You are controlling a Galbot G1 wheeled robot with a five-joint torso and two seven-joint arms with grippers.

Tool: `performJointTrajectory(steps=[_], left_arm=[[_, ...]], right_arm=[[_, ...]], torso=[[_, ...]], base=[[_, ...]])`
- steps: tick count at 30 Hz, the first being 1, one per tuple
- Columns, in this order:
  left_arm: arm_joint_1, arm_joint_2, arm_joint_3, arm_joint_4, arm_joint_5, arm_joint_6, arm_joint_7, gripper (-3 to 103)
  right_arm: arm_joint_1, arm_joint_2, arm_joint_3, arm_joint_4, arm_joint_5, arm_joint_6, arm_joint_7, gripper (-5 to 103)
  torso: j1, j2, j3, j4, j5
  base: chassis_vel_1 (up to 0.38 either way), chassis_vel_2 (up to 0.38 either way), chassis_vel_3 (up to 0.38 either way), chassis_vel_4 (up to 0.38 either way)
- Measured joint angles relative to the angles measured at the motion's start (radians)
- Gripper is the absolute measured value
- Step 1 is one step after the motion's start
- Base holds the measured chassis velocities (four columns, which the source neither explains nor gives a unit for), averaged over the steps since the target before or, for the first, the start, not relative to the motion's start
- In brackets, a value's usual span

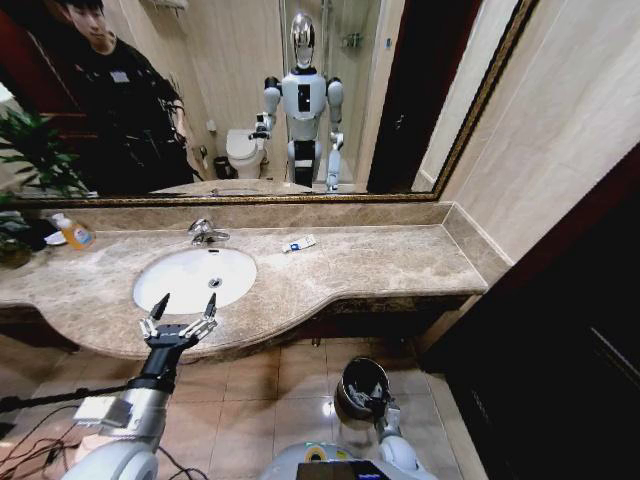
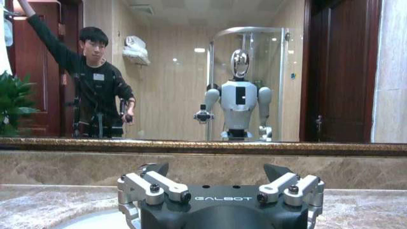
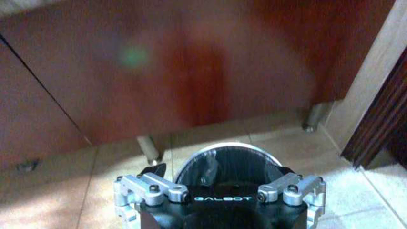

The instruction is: Pick up the trash from the sink and place it in the trash bin.

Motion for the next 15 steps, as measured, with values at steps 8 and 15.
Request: performJointTrajectory(steps=[8,15], left_arm=[[0.0,0.0,0.0,0.0,0.0,0.0,0.0,100],[0.0,0.0,0.0,0.0,0.0,0.0,0.0,100]], right_arm=[[-0.077,-0.019,0.0,0.24,-0.013,0.001,0.119,100],[-0.11,-0.048,0.003,0.412,-0.072,0.016,0.245,100]], torso=[[0.0,0.0,0.0,0.0,0.0],[0.0,0.0,0.0,0.0001,0.0]], base=[[0.0,0.0,0.0,0.0],[0.0,0.0,0.0,0.0]])
